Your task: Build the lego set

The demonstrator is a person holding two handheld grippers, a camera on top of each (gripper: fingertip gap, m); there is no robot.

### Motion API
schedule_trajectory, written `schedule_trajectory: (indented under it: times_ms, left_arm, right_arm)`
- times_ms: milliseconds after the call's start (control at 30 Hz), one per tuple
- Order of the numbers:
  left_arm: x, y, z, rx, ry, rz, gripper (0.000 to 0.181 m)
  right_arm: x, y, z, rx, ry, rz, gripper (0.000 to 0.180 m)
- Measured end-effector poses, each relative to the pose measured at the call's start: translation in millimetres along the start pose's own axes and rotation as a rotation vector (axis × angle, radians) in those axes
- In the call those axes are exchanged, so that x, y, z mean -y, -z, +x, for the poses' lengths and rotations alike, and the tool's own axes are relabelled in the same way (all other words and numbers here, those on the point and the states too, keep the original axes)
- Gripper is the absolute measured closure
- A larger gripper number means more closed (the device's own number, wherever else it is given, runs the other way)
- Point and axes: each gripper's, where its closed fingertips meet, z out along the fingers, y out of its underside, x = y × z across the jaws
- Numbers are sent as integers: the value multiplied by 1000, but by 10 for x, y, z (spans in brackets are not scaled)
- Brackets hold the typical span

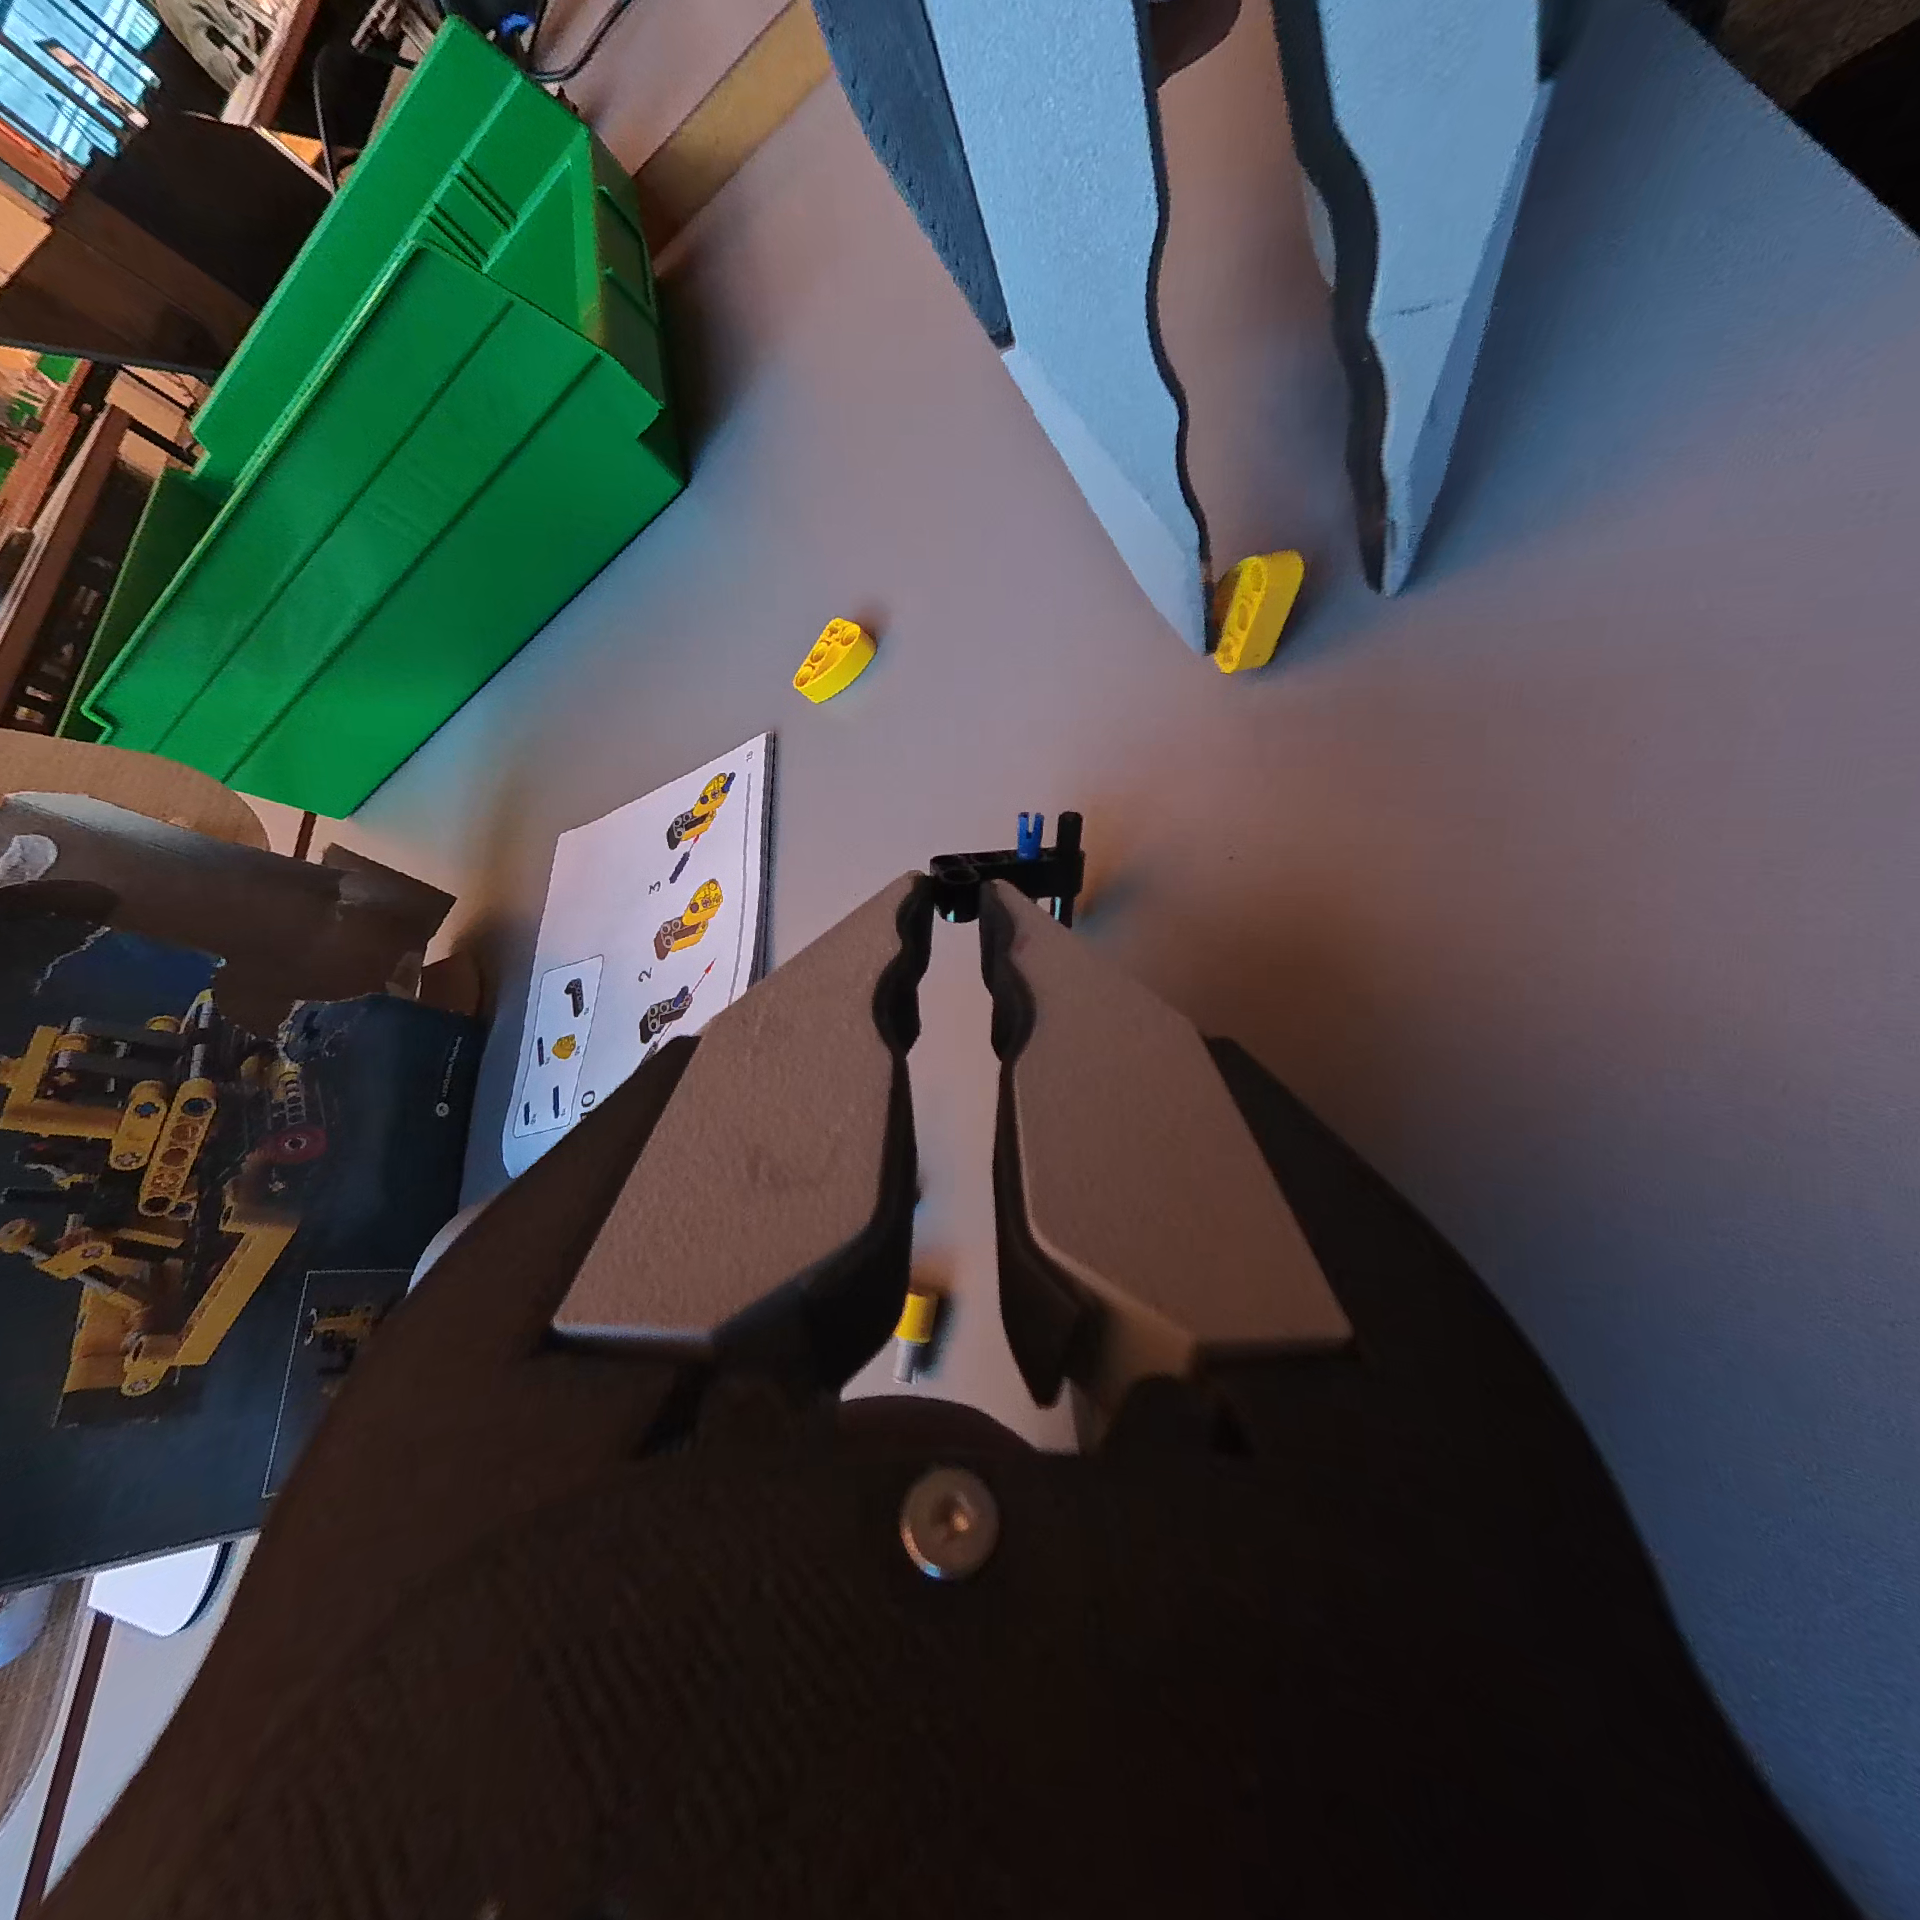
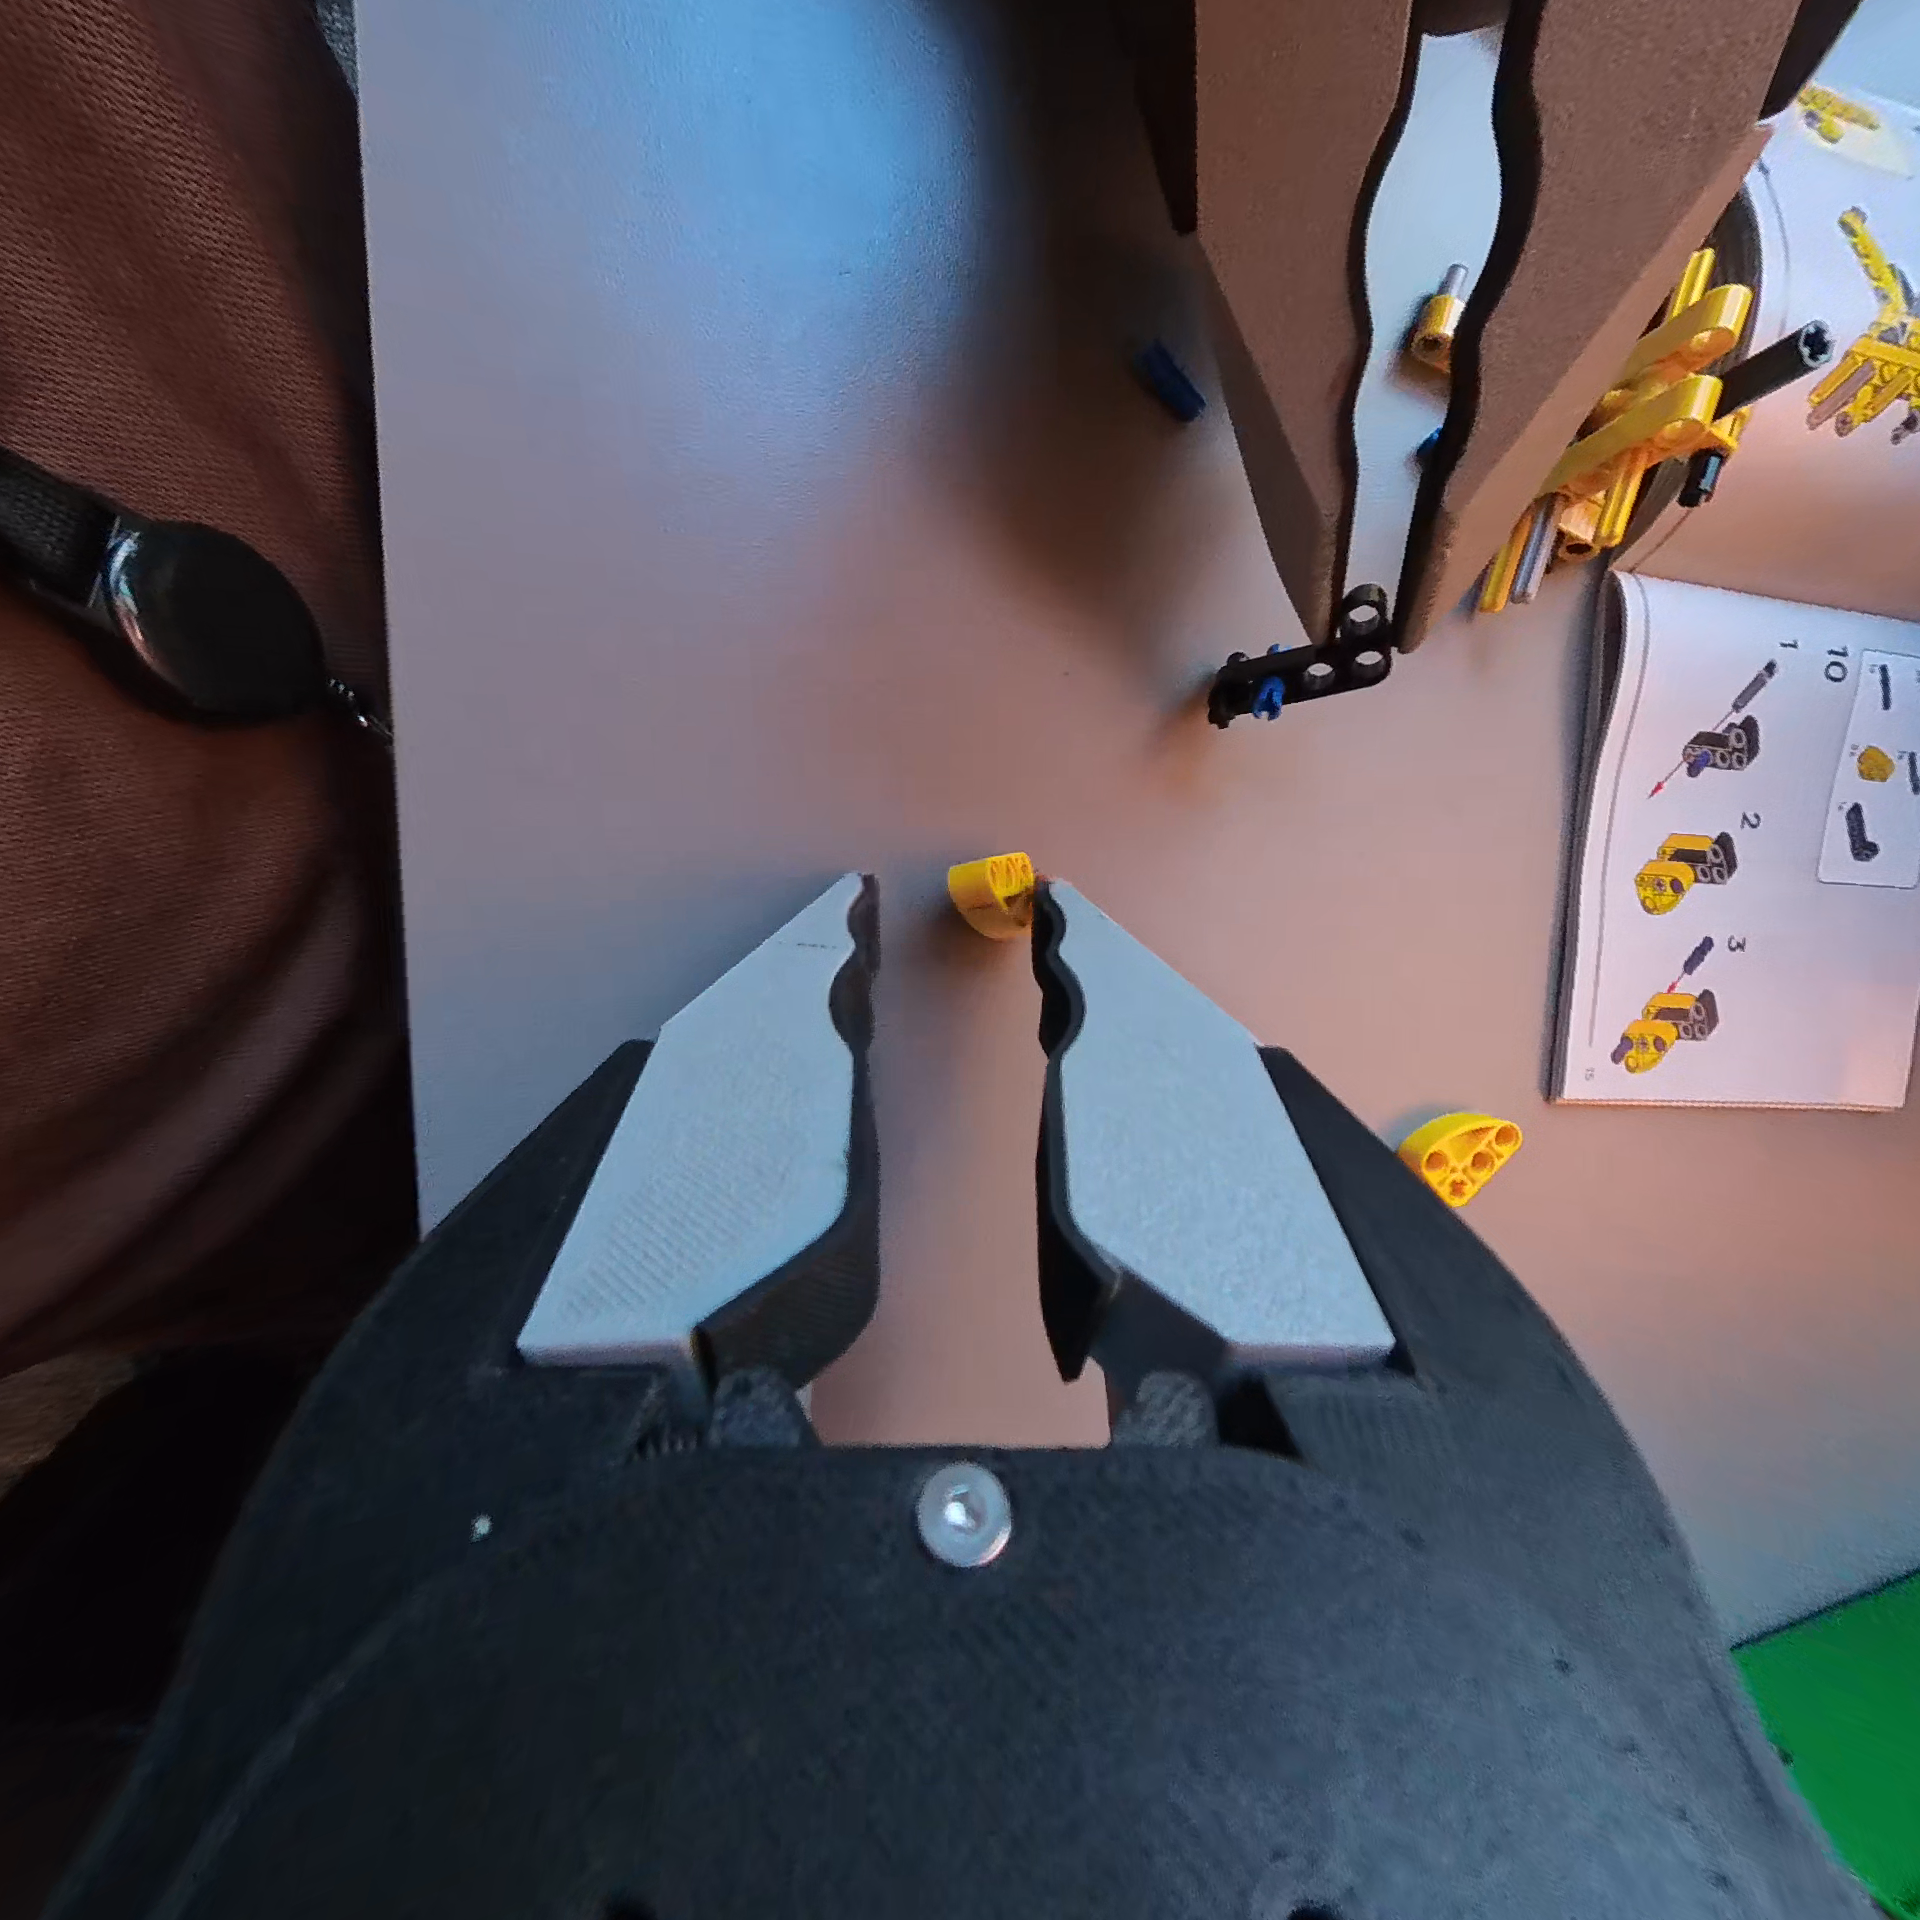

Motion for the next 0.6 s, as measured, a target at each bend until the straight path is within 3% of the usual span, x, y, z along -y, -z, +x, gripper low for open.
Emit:
schedule_trajectory:
  times_ms: [33,367,600]
  left_arm:
    - [-1,1,1,0,1,0,175]
    - [21,7,2,8,-23,9,175]
    - [144,12,88,33,-176,77,175]
  right_arm:
    - [-1,-3,5,5,0,0,155]
    - [2,-47,94,142,-88,54,172]
    - [69,-96,172,222,-73,148,175]
